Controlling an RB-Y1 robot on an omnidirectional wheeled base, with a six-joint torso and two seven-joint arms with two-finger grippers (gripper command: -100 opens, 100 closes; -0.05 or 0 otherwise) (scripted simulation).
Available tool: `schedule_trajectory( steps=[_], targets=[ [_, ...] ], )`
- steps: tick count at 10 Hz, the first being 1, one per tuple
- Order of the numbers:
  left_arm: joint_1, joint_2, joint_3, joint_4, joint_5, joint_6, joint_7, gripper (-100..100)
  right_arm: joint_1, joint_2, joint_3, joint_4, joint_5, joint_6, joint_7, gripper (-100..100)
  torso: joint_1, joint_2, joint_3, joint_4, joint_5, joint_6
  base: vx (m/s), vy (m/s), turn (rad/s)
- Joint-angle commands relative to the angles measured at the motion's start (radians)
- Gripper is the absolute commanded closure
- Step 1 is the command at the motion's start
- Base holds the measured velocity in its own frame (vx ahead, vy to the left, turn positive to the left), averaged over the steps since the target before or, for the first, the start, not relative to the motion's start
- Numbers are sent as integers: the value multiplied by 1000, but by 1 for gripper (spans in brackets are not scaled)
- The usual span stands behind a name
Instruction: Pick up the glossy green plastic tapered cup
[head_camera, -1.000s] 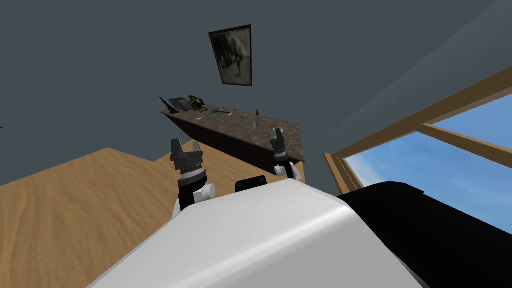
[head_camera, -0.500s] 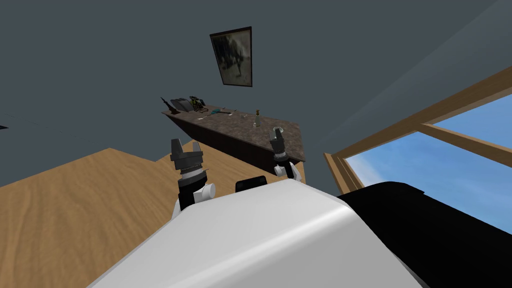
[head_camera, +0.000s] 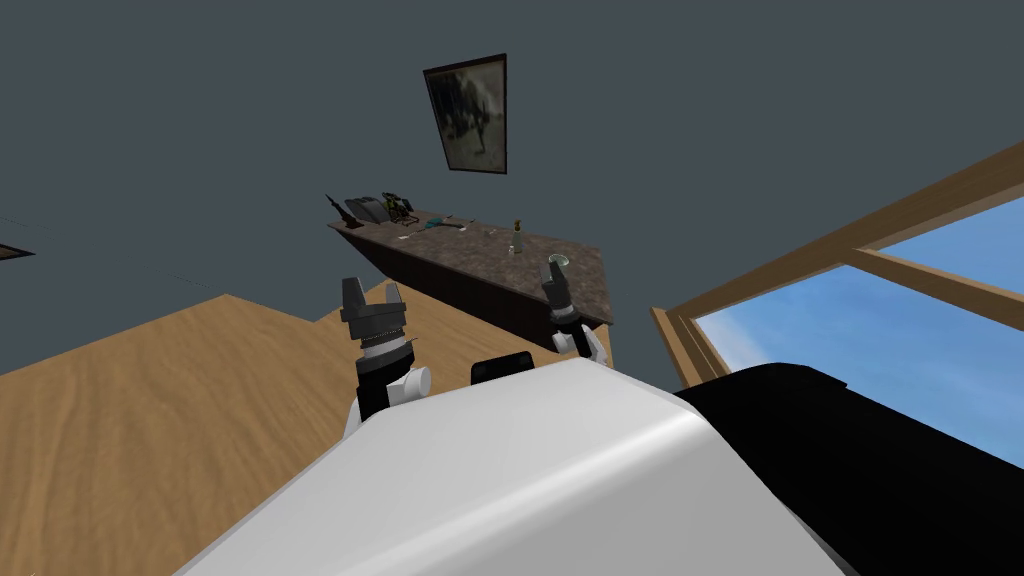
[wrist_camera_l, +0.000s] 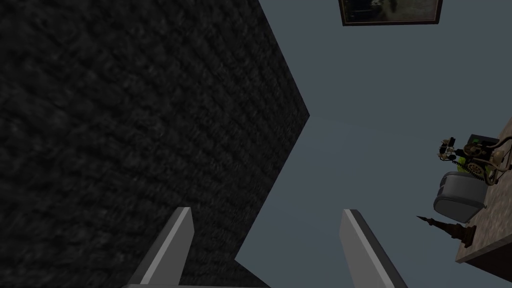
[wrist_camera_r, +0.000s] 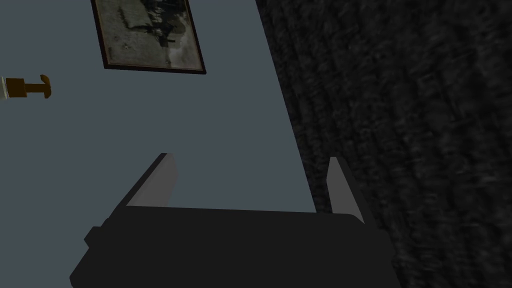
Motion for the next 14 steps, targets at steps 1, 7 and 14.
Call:
schedule_trajectory(
  steps=[1, 7, 14],
  targets=[
    [0, 0, 0, 0, 0, 0, 0, 0, 9, -39, -17, 18, 21, 2, 8, -100, 0, 0, 0, 0, 0, 0, 10, 48, 26],
    [0, 0, 0, 0, 0, 0, 0, 0, 53, -215, -113, 116, 112, -5, 29, -100, 1, 0, 0, 0, 0, 0, 11, 43, 44],
    [0, 0, 0, 0, 0, 0, 0, 0, 74, -315, -160, 164, 159, -9, 40, -100, 1, 0, 0, 0, 0, 0, 5, 26, 24]
  ],
)
